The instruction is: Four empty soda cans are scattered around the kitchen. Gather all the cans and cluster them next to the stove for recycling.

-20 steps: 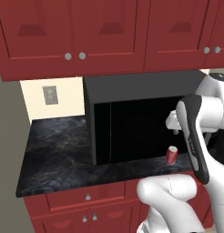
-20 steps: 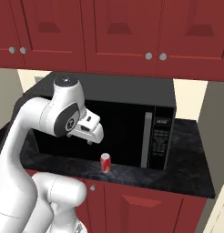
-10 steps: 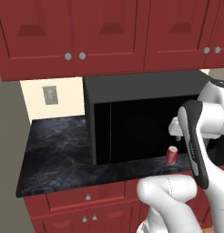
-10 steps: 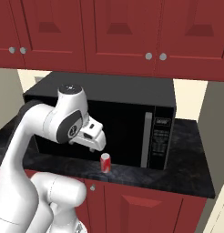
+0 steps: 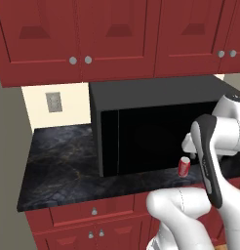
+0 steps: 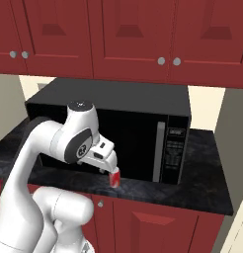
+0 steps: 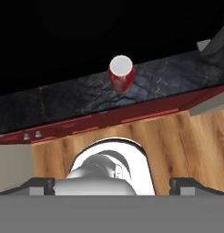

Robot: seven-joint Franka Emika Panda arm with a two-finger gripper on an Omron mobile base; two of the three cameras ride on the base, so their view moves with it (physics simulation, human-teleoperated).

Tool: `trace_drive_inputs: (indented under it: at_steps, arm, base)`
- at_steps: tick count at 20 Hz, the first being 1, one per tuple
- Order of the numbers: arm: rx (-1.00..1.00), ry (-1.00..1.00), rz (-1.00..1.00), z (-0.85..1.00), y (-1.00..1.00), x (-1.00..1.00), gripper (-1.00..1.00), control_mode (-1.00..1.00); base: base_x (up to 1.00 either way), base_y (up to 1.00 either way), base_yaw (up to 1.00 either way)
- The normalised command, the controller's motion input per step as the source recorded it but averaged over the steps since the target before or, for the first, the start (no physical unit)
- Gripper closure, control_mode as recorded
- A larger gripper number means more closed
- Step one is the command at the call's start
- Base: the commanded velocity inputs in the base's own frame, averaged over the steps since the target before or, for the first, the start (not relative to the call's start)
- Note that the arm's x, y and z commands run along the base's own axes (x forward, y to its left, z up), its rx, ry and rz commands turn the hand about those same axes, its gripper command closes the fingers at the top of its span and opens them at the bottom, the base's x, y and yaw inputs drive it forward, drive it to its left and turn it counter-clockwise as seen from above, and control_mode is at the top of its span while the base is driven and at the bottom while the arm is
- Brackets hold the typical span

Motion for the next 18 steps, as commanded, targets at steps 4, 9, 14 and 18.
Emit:
trace_drive_inputs:
  at_steps: [4, 9, 14, 18]
  arm:
    - [0.00, 0.00, 0.00, -0.24, -0.03, -0.01, -1.00, -1.00]
    - [0.00, 0.00, 0.00, -0.18, 0.00, 0.00, -1.00, -1.00]
    - [0.00, 0.00, 0.00, -0.17, 0.00, 0.00, -1.00, -1.00]
    - [0.00, 0.00, 0.02, -0.17, 0.00, 0.00, -1.00, -1.00]
  base:
    - [0.00, 0.00, 0.00]
    - [0.00, 0.00, 0.00]
    - [0.00, 0.00, 0.00]
    - [0.00, 0.00, 0.00]
